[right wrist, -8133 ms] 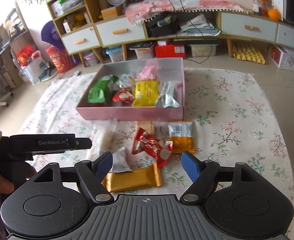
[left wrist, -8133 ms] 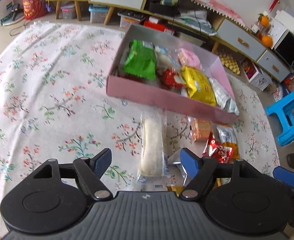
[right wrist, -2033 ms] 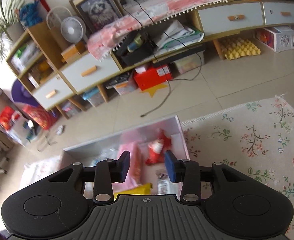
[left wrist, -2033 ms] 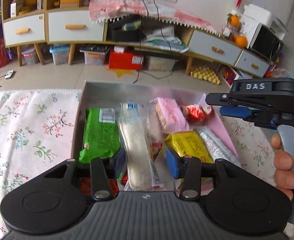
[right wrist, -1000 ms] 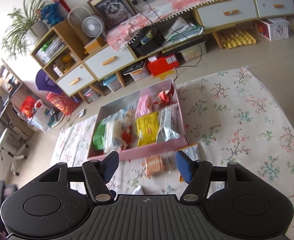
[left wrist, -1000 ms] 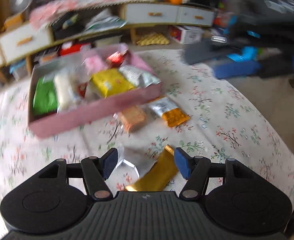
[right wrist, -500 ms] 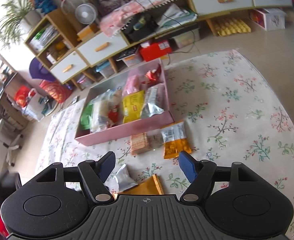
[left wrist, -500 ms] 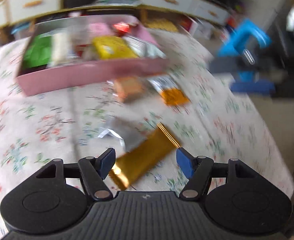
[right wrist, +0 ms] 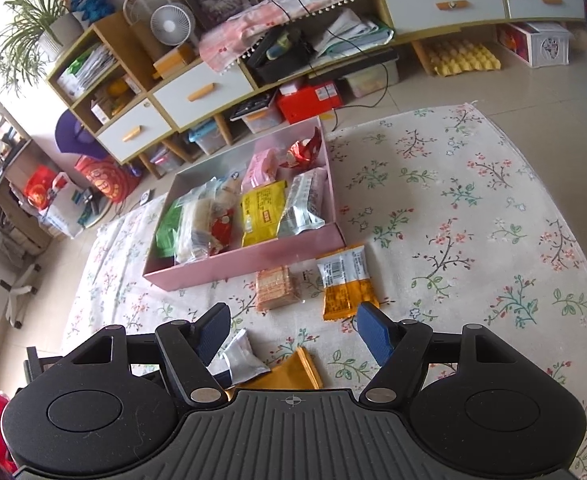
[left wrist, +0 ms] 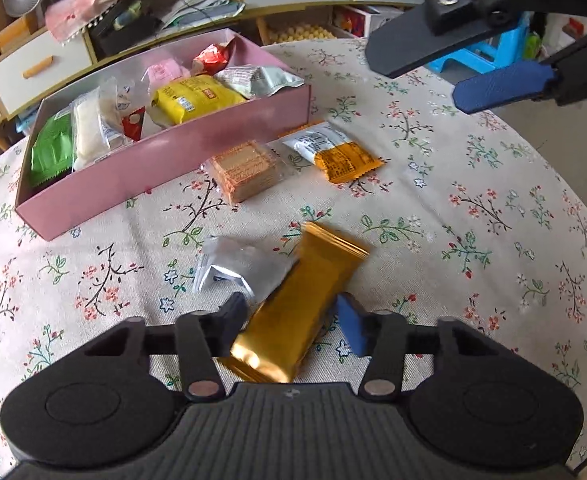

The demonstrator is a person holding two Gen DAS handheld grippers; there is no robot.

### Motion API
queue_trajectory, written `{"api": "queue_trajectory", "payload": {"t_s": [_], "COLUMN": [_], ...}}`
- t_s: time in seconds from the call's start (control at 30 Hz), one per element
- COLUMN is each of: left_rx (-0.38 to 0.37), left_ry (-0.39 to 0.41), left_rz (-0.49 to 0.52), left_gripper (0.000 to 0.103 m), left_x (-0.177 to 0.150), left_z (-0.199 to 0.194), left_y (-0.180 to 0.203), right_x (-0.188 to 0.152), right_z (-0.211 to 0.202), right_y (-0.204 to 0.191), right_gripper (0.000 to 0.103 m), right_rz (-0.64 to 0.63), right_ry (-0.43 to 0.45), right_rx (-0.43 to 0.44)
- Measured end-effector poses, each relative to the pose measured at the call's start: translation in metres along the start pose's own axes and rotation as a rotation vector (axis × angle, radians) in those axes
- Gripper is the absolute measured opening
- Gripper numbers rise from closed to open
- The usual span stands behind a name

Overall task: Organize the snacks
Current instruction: 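Close the left gripper on the gold bar and lift it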

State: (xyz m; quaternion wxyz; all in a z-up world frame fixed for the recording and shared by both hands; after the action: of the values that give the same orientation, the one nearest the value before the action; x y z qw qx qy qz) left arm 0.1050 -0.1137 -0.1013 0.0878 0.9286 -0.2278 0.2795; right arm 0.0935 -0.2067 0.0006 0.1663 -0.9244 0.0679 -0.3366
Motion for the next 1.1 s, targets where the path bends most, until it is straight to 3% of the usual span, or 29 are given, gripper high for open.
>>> {"api": "queue_trajectory", "payload": {"t_s": [0.07, 0.2, 0.4, 0.57, 0.73, 1.1], "left_rx": [-0.006, -0.027, 0.000, 0.003, -0.048, -0.211], "left_ry": [-0.004, -0.039, -0.065, -0.074, -0.053, 0.023], "left_rz": [0.013, -0.009, -0.042, -0.086, -0.153, -0.309], "left_gripper": [0.033, 0.028, 0.027, 0.027, 0.027, 0.027], "left_x": [-0.001, -0.001, -0.005, -0.004, -0.001, 0.005], "left_z": [-0.002, -0.005, -0.009, -0.012, -0.025, -0.062], "left_y": [0.002, 0.005, 0.009, 0.003, -0.008, -0.038], "right_x": [-0.001, 0.000, 0.003, 0.003, -0.002, 0.002], "right_z": [0.001, 0.003, 0.012, 0.034, 0.063, 0.092], "right_y": [0.000, 0.002, 0.008, 0.012, 0.004, 0.003], "right_gripper": [0.071, 0.071, 0.071, 0.071, 0.071, 0.071], "right_rz": [-0.004, -0.005, -0.056, -0.111, -0.206, -0.246], "right_ry": [-0.001, -0.002, -0.005, -0.066, -0.127, -0.104], "right_rx": [-0.001, -0.018, -0.108, -0.158, -0.189, -0.211]}}
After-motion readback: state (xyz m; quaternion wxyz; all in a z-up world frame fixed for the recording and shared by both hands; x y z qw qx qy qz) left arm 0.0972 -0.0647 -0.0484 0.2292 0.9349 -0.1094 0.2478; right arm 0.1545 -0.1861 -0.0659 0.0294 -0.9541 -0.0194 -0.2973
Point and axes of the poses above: each gripper's, at about its wrist camera, not at the fingertips, and z roughly the way its jaws point, y to its right, x to its top, the point moved 1 cm from there along z, roughly the way its jaws point, and after that the axes turned 6 degrees about -z, right-handed, at the moved point
